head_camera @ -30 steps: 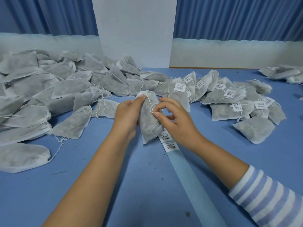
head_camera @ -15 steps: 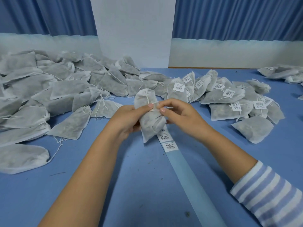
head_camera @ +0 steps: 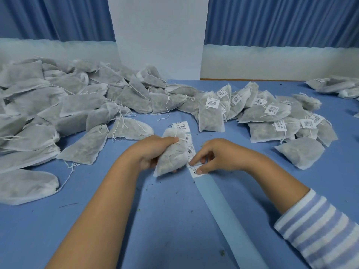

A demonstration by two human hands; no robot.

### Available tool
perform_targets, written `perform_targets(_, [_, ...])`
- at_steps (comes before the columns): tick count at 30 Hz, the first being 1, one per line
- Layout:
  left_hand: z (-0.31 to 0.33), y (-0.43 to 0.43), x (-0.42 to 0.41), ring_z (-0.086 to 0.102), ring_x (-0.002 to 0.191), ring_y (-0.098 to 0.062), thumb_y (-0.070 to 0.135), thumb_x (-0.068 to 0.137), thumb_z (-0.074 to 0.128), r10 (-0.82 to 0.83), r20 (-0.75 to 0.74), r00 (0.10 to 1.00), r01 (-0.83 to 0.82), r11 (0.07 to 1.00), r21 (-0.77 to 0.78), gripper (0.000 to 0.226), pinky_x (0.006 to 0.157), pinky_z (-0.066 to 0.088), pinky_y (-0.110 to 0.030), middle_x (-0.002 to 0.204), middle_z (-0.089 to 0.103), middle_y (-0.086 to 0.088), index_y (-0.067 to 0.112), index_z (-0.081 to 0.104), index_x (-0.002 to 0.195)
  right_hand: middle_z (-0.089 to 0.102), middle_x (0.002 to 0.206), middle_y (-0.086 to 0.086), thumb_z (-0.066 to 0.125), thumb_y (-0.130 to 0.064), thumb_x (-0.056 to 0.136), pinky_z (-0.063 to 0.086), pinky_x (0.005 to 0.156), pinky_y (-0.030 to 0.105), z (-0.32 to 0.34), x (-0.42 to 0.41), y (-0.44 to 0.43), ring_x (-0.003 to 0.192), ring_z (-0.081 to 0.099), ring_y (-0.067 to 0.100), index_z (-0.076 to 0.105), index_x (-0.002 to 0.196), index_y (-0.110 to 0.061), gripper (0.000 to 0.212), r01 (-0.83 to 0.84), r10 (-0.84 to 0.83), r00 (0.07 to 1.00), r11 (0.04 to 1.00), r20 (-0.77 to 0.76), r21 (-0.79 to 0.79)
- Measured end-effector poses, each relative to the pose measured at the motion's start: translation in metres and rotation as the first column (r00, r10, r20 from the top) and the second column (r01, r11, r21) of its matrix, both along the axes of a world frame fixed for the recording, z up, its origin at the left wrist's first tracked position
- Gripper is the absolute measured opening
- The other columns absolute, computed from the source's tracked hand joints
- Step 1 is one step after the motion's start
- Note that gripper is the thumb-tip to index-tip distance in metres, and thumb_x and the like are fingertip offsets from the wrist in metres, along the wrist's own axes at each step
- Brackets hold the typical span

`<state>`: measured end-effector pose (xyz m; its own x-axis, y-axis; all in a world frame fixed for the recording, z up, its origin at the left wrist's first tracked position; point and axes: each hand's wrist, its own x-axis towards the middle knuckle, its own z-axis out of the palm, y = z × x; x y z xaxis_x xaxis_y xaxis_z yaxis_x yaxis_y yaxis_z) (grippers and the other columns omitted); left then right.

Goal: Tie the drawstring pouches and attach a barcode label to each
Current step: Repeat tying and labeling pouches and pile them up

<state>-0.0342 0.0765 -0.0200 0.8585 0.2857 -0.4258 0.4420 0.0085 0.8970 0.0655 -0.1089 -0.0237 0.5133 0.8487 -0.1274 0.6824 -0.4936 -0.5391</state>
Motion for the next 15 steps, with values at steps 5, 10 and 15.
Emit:
perform_targets(5, [-0.002,0.002,0.003,0.073,0.066,-0.030,0.024,0.097,0.062,0.065,0.032,0.997,-0.060,0.988,-0.140,0.024,0.059,0.062,-0.049,0.078,0.074,-0.017,0.001,0.063,0.099,0.057,0.088,-0.008,0.080,-0.030,0.079,0.044,0.075,0.019,-0.002,-0.002,0.001,0.080,0.057,0.008,0.078,0.099,-0.033,0.020,0.012,-0.014,0.999,0.999,0.046,0.036])
perform_targets(10, [-0.002,0.004,0.004,0.072,0.063,-0.027,0.024,0.096,0.062,0.118,0.047,0.992,-0.111,0.985,-0.132,0.023,0.058,0.061,-0.049,0.075,0.074,-0.015,0.001,0.062,0.101,0.058,0.090,-0.007,0.081,-0.027,0.079,0.042,0.071,0.013,-0.003,-0.004,0.003,0.074,0.054,0.001,0.078,0.094,-0.030,0.016,0.006,-0.008,0.998,0.999,0.063,0.041])
perform_targets(15, [-0.003,0.010,0.004,0.070,0.101,-0.037,0.030,0.095,0.065,0.105,0.021,0.994,-0.104,0.995,-0.006,0.039,0.096,0.053,-0.056,0.108,0.072,-0.020,-0.001,0.062,0.118,0.056,0.100,-0.010,0.080,-0.042,0.076,0.045,0.079,0.021,-0.007,0.000,0.003,0.083,0.055,0.005,0.062,0.115,-0.027,0.045,0.156,-0.149,0.981,0.987,0.121,-0.051])
